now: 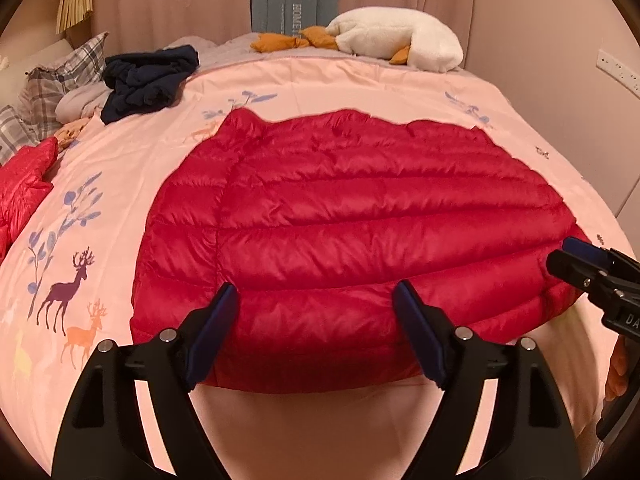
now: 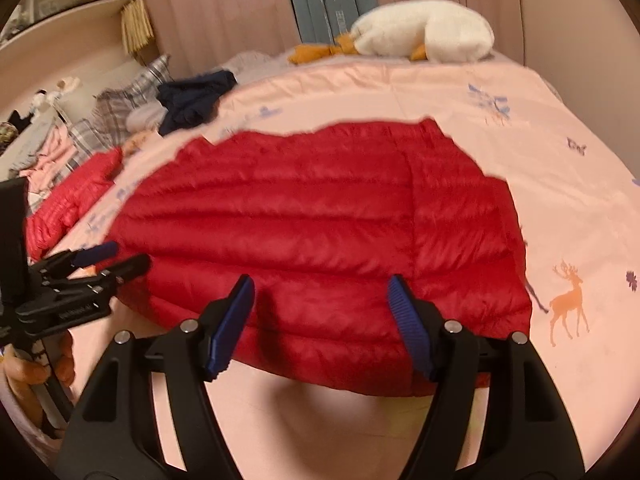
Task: Fold large clothes
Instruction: 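Press both open tools along the folded edge of the red jacket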
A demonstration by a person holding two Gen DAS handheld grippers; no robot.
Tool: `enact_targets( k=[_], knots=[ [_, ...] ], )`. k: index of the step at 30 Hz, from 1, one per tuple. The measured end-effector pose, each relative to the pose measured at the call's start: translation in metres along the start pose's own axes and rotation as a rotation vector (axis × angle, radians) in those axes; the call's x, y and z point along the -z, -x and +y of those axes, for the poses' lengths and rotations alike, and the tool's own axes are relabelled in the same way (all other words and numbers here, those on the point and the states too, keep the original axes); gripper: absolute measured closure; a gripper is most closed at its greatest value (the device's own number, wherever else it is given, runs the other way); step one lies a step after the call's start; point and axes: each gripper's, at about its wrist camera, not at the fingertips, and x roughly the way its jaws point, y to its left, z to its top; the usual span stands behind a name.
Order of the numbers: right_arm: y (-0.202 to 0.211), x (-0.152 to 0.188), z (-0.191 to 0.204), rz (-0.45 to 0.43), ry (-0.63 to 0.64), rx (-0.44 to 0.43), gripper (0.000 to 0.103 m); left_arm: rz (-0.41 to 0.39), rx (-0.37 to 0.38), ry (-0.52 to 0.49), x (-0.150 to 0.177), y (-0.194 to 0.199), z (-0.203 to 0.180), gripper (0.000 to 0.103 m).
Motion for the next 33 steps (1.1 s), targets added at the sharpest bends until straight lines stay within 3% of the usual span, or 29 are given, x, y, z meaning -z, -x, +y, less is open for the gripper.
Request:
enact_targets(
  k=[4, 12, 21, 33],
  knots=[
    [-0.008, -0.001, 0.009, 0.012, 0.022, -0.007, 0.031, -0.027, 0.005, -0.022, -0.002, 0.004, -0.010, 0.022],
    [-0.036, 0.009, 0.016, 0.097, 0.066, 0.030, 0.026, 0.027, 0.001, -0.034, 0.003, -0.020, -0.018, 0.020],
    [-0.018, 0.006, 0.014, 0.047, 0.045, 0.020, 0.026, 0.019, 0.019, -0.007, 0.004, -0.009, -0.011, 0.020],
    [-0.026, 0.011, 0.012, 0.083, 0.043, 0.034, 0.026, 0.036, 0.005, -0.013, 0.014, -0.007, -0.007, 0.020]
  ],
)
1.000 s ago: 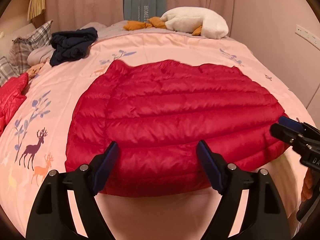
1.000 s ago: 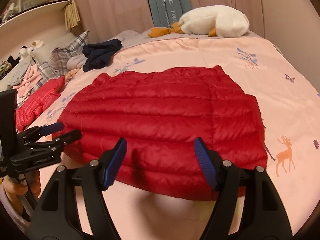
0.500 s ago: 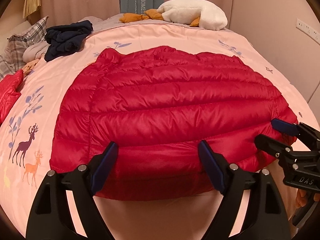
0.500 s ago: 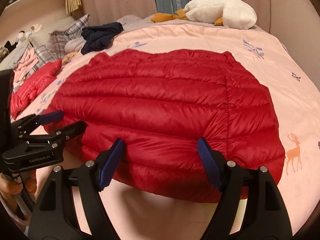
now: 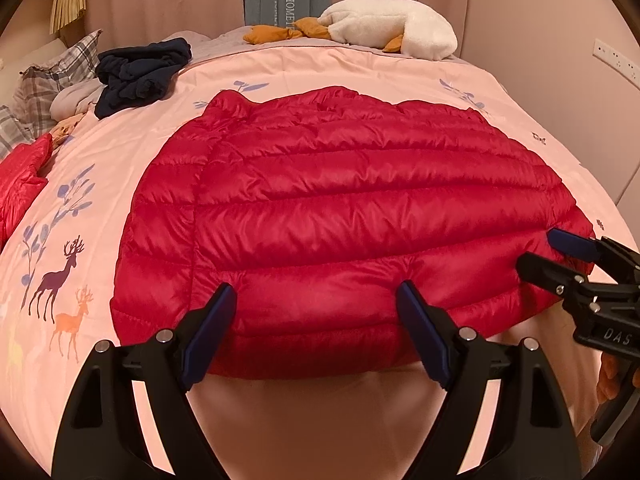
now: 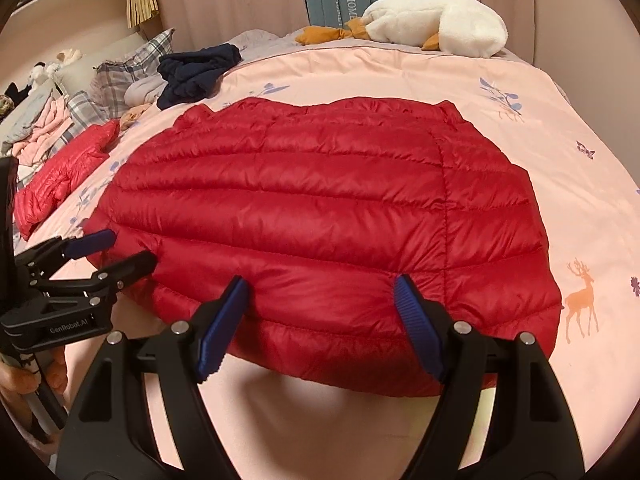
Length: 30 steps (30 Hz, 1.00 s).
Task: Fold large clothes
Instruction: 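Press both open tools along the folded edge of the red jacket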
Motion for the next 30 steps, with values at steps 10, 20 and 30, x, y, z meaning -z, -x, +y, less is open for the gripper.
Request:
enact_targets(
  k=[10, 20, 30],
  knots=[
    [0.000, 0.006, -0.005, 0.013, -0.021, -0.003, 0.026, 0.019, -0.019, 0.001, 0.009, 0.000, 0.006, 0.020],
    [0.008, 0.013, -0.016, 0.013, -0.055, -0.006, 0.026, 0.028, -0.025, 0.007, 0.014, 0.004, 0.010, 0.020],
    [0.013, 0.020, -0.020, 0.022, -0.065, -0.003, 0.027, 0.040, -0.035, 0.019, 0.018, 0.006, 0.015, 0.020]
  ],
)
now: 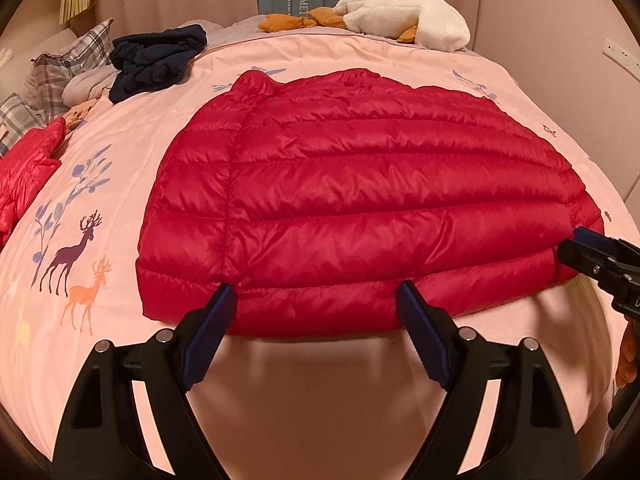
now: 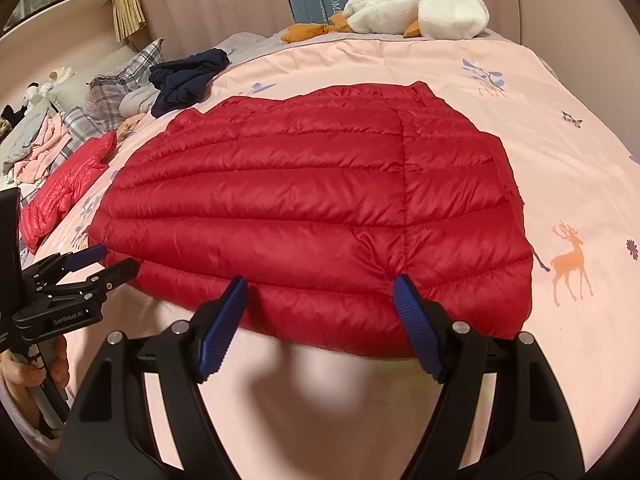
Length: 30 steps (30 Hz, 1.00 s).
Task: Fold large clothes
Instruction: 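Press both open tools along the folded edge of the red jacket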
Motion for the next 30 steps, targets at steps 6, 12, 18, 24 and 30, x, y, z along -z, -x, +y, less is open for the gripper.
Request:
enact_targets(
  k=[6, 12, 18, 24, 30],
  knots=[
    [0.000, 0.001, -0.002, 0.003, -0.002, 0.001, 0.027, 0.004, -0.004, -0.004, 0.000, 0.000, 0.000, 0.020],
    [0.002, 0.004, -0.004, 0.009, -0.006, 0.006, 0.027, 0.004, -0.004, -0.002, 0.001, 0.001, 0.002, 0.020],
    [0.005, 0.007, -0.009, 0.013, -0.016, 0.016, 0.027, 0.008, -0.014, 0.010, 0.004, 0.002, 0.009, 0.020],
    [0.007, 0.007, -0.013, 0.012, -0.023, 0.029, 0.027, 0.005, -0.027, 0.017, 0.003, 0.004, 0.016, 0.020],
    [0.011, 0.008, -0.016, 0.010, -0.027, 0.044, 0.027, 0.003, -0.035, 0.028, 0.003, 0.005, 0.020, 0.020]
  ],
)
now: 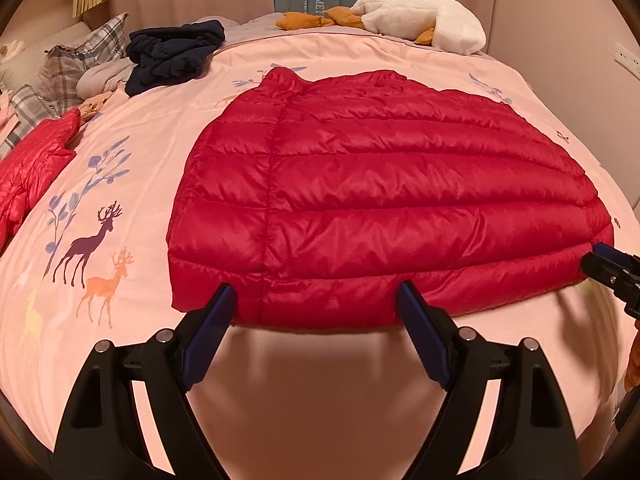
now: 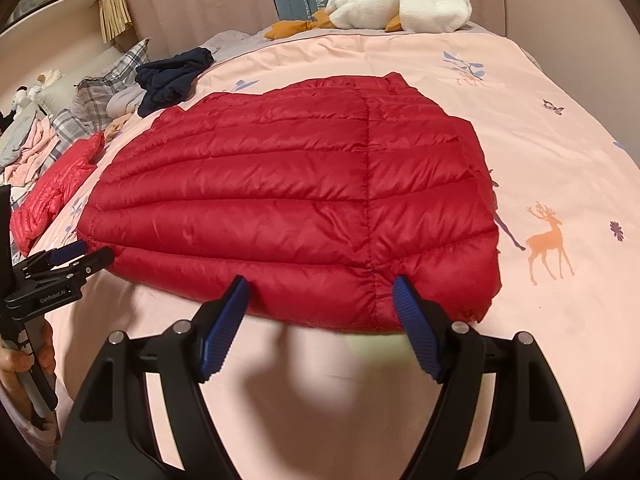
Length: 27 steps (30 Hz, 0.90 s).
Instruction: Fold large clothes
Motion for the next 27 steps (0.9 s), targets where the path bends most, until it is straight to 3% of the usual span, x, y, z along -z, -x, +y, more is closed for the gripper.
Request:
enact_targets(
  k=[27],
  knots=[
    [0.012, 0.007, -0.031, 0.007, -0.061, 0.065, 0.027, 0.004, -0.057, 0.025, 0.002, 0.006, 0.020, 0.020]
  ],
)
